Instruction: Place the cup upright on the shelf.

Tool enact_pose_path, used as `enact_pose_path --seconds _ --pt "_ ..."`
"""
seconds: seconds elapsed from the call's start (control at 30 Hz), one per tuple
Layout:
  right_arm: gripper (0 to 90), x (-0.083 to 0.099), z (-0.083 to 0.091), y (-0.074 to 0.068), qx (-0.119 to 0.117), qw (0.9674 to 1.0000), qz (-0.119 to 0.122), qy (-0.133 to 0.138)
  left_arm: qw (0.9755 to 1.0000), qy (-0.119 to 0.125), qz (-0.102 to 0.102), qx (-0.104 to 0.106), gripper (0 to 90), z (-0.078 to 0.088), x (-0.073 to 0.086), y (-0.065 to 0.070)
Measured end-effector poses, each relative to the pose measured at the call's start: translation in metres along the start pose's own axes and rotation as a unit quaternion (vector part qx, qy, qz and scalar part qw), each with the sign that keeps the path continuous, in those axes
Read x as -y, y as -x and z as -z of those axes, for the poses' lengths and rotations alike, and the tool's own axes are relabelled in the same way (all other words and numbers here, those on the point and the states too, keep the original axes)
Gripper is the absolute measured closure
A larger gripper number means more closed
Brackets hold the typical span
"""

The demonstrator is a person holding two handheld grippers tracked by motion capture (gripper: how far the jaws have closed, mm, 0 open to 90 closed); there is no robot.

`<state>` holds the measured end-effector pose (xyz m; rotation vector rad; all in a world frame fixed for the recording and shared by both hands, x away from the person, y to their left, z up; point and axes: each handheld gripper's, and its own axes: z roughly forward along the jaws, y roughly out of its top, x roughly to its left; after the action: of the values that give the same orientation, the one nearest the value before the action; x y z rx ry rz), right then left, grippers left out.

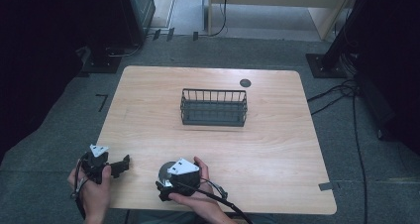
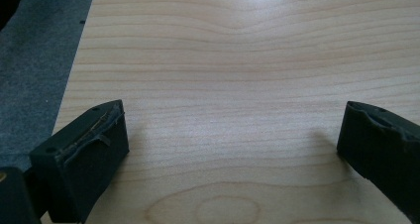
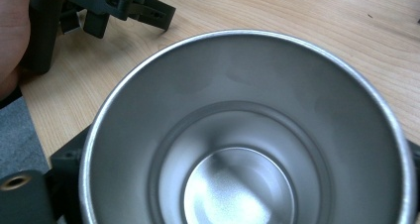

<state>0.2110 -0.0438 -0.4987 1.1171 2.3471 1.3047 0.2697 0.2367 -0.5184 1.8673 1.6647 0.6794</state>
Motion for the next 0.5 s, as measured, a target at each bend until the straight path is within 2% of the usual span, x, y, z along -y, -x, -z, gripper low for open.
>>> enact_pose_path --seconds 0.07,0.23,0.5 --pt "13.9 0.0008 -0.0006 -0.0016 0.005 1.0000 0.005 0.001 1.0000 0.000 0.000 0.000 0.0 0.0000 0.0000 0.0000" --pt "14.9 0.0031 -0.0026 -0.0029 0.011 0.9998 0.013 -0.003 1.0000 0.000 0.000 0.000 0.0 0.0000 0.0000 0.0000" --pt "16.4 -0.0001 0.0015 0.0019 0.012 0.9999 0.008 -0.001 1.0000 0.000 0.000 0.000 0.0 0.0000 0.0000 0.0000"
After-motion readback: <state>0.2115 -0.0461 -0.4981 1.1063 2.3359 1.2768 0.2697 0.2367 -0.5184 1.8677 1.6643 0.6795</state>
